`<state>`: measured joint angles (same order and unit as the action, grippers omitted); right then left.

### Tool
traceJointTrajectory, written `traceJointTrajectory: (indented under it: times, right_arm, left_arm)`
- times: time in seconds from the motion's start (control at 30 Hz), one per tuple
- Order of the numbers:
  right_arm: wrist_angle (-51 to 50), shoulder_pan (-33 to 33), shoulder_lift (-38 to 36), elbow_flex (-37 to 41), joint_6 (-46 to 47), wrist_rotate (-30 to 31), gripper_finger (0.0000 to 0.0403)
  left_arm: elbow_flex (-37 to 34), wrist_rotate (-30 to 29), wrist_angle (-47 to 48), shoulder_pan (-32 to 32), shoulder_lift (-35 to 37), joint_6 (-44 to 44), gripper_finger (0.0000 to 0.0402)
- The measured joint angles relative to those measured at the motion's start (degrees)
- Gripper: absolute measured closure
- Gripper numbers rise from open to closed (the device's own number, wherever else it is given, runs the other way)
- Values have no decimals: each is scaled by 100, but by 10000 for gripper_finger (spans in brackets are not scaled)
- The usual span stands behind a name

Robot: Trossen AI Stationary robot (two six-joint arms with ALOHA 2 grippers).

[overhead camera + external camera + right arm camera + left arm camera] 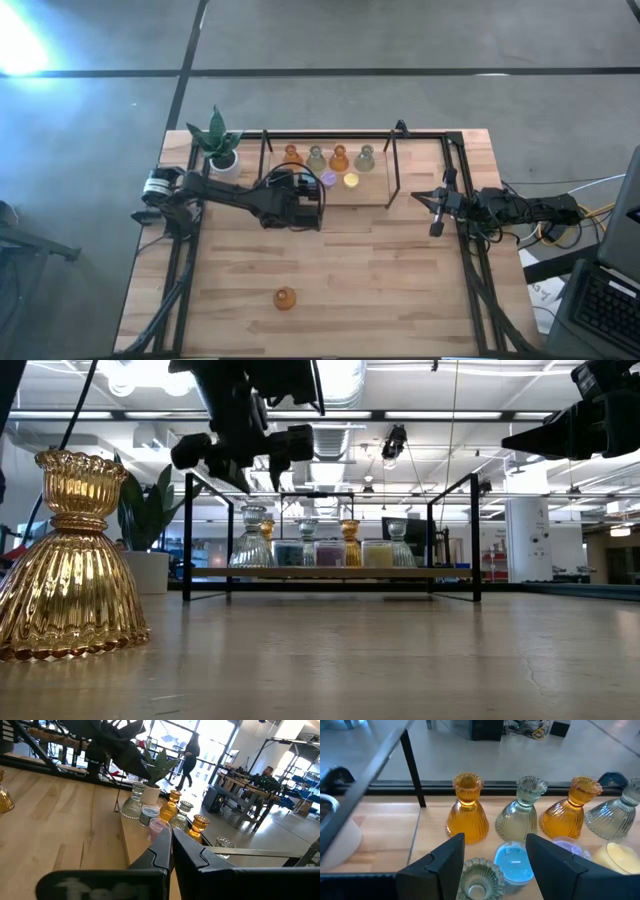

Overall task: Pick & Place candle stick holders
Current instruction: Put the yellow glass candlestick on the shelf

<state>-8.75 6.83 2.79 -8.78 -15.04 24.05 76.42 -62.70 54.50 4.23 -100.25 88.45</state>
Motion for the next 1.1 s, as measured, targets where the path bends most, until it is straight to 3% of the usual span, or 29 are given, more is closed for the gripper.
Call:
traceJointTrajectory:
  times: [0.23,0.43,0.6,0.73,0.87,1.0,1.1]
  right_arm:
    - [0,0,0,0,1,0,394]
    - [0,1,0,0,0,0,394]
    - [0,2,0,0,1,0,394]
    - [0,1,0,0,1,0,394]
    - [0,0,0,0,1,-2,394]
    - [0,2,-1,0,0,-2,394]
    - [0,0,0,0,-1,-2,394]
  left_arm:
    - [852,-198,1158,37,0,-29,193]
    - [1917,-887,1794,295,42,-278,193]
    - [2587,-774,1750,599,273,-1923,193]
    - [2854,177,1552,753,645,-3594,193]
    - [2866,1853,1314,807,1163,-4805,193]
    - [2829,3565,1319,945,1668,-5303,193]
    - [2818,4040,1362,1299,2000,-5415,193]
